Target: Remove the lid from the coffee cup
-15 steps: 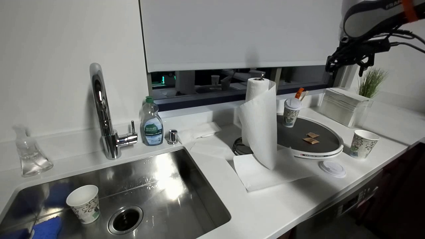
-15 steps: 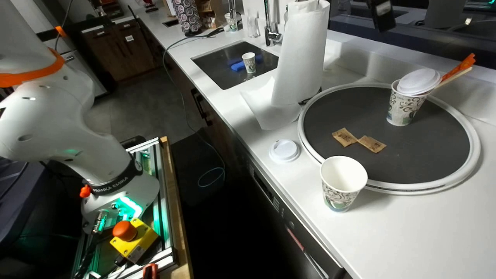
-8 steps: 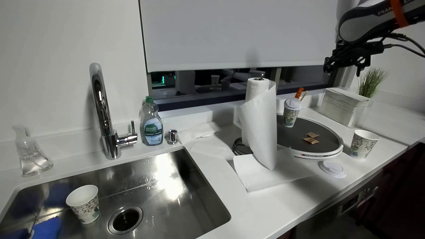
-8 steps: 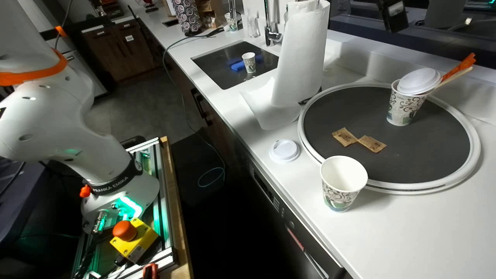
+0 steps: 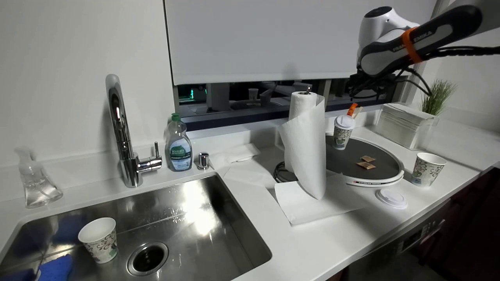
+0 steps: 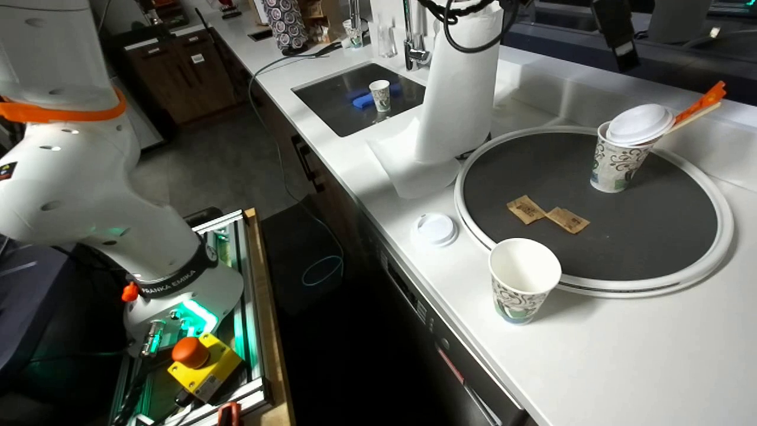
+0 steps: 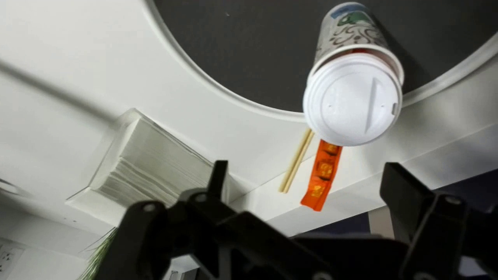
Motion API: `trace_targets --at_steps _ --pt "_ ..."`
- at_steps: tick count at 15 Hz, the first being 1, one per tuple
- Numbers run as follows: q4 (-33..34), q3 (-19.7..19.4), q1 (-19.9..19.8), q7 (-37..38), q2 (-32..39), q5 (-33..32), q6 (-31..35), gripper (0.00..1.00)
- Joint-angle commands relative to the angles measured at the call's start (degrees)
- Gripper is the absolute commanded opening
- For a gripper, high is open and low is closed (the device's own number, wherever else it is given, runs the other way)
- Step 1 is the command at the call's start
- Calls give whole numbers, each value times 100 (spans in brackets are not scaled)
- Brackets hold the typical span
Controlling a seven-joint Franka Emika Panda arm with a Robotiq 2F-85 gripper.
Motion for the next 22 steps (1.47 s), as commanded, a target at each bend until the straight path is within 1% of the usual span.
trace_targets --at_steps 1,2,4,6,7,10,11,17,20,22 --pt "1013 -292 184 242 863 398 31 100" --pt "450 -327 254 89 452 327 73 100" --pt "768 -400 278 110 730 411 78 100" --pt "892 -422 276 110 808 433 77 100" --pt "1056 -354 280 81 975 547 137 100" --pt "1326 -342 378 114 1275 732 151 100" --pt "1379 -304 378 111 1362 874 214 100" --pt "1625 -366 404 89 1779 1322 206 100" --pt "1708 -383 383 61 1910 1455 436 100" --pt "1724 -411 369 21 1939 1502 795 100"
